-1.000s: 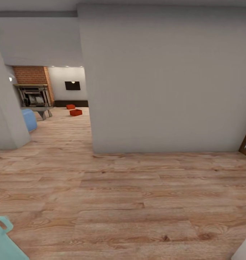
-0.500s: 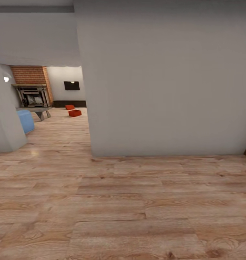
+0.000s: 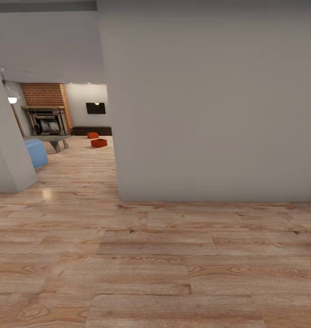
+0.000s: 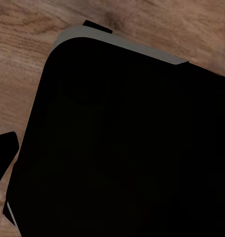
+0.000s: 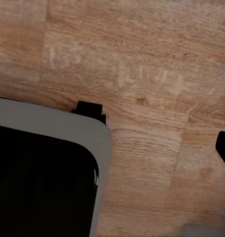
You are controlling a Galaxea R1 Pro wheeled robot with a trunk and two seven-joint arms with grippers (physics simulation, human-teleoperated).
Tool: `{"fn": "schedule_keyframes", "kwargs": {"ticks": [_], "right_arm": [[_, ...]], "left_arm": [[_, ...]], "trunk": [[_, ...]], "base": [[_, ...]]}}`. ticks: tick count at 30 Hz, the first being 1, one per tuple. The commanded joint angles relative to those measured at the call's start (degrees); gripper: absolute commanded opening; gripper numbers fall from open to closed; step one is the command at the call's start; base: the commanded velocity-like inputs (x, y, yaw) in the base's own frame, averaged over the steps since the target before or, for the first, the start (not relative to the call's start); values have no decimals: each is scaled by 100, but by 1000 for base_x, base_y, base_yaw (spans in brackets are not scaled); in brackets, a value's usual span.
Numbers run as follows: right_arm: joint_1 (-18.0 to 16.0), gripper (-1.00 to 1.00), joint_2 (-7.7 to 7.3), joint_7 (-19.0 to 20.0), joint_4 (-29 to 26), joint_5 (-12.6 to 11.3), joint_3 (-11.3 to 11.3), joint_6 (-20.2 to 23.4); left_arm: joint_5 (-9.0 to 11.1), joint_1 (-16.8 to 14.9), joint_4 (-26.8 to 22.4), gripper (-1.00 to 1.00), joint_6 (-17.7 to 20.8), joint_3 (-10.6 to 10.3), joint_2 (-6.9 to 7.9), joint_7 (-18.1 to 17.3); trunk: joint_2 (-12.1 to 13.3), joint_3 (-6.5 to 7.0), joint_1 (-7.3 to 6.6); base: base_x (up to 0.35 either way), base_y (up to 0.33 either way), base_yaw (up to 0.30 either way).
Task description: Move the two storage containers from the living room to the garage. In the garage, place one container on the floor and stack the other container on top of it (either order is fine).
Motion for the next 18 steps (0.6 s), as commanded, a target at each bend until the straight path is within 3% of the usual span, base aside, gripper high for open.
{"fn": "schedule_keyframes", "kwargs": {"ticks": [1, 18], "right_arm": [[-8, 100, -2, 4, 19, 21, 34, -34], [-8, 100, -4, 2, 15, 20, 34, -34]], "left_arm": [[14, -1, -2, 100, -11, 17, -2, 3], [20, -1, -2, 100, -11, 17, -2, 5]], "trunk": [[-3, -5, 3], [-3, -5, 3]], "base": [[321, 0, 250], [321, 0, 267]]}}
